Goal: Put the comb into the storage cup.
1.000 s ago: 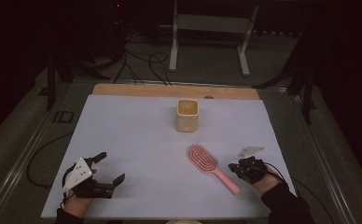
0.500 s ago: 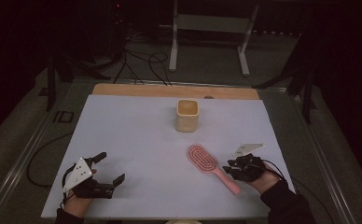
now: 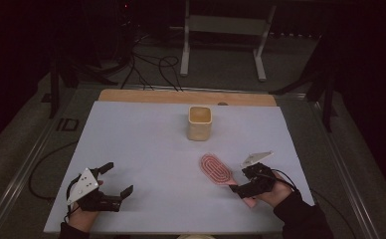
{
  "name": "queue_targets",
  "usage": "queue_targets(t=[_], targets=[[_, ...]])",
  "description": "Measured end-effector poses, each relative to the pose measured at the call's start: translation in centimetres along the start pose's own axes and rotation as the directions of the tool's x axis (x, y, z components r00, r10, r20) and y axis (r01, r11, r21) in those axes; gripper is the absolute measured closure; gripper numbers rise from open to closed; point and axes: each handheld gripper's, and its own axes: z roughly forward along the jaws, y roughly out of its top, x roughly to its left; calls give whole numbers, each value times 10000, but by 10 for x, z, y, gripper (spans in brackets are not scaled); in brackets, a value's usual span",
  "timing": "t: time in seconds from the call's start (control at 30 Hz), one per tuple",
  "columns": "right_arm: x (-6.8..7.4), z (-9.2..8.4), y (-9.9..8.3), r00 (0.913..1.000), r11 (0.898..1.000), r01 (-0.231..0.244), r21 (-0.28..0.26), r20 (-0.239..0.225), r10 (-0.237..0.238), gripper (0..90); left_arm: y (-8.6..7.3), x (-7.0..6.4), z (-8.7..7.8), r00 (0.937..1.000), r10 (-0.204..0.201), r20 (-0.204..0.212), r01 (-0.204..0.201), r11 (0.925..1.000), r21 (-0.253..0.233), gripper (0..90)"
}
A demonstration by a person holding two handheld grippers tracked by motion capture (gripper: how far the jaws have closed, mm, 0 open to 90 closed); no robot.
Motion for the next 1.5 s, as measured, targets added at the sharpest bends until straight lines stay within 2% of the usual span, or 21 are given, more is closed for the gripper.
queue_targets(t=[0.2, 0.3, 0.63, 0.67, 0.8, 0.93, 1.07, 1.17, 1.23, 1.33, 1.37, 1.4, 1.43, 1.5], targets=[[5, 7, 4, 9996, 9993, 185, 325, -200, -178, 92, 0, 0, 0, 10000, -39, 1, 39, 10000, -26, 1], [8, 10, 6, 9991, 9974, 388, 614, -175, -378, 91, 0, 1, 0, 10000, -47, 19, 47, 10000, 3, 1], [9, 15, 11, 9994, 9938, 350, 1057, -90, -343, 97, 0, 1, 0, 10000, -69, 15, 69, 10000, -22, 1], [9, 15, 12, 9990, 9926, 451, 1126, -93, -443, 97, 0, 1, 0, 10000, -65, 12, 65, 10000, -6, 1], [9, 16, 14, 9990, 9900, 378, 1356, -305, -340, 98, 0, 0, 0, 10000, -56, 24, 56, 10000, -9, 1], [8, 17, 17, 9984, 9877, 527, 1474, -267, -493, 97, 0, 0, 0, 10000, -35, 36, 35, 10000, 22, 1], [7, 20, 19, 9984, 9851, 466, 1655, -389, -407, 98, 0, 1, 0, 10000, -65, 42, 65, 10000, 16, 1], [6, 21, 19, 9987, 9813, 434, 1877, -337, -377, 97, 0, 1, 0, 10000, -25, 46, 25, 10000, 19, 1], [8, 21, 18, 9982, 9765, 604, 2071, -104, -595, 93, 0, 1, 0, 10000, -36, 45, 35, 10000, 29, 1], [8, 22, 18, 9990, 9785, 449, 2013, -129, -432, 93, 0, 0, 0, 10000, -31, 47, 31, 10000, 38, 1], [9, 23, 18, 9992, 9784, 402, 2026, -87, -392, 93, 0, 1, 0, 10000, -30, 50, 30, 10000, 29, 1], [10, 25, 18, 9990, 9774, 338, 2085, 204, -389, 94, 0, 1, 0, 10000, -28, 48, 28, 10000, 31, 1], [10, 26, 18, 9994, 9772, 279, 2105, 141, -315, 95, 0, 1, 0, 10000, -40, 44, 39, 10000, 43, 1], [9, 27, 19, 9997, 9788, 11, 2050, 227, -58, 150, 0, 0, 0, 10000, -25, 44, 24, 10000, 37, 1]])
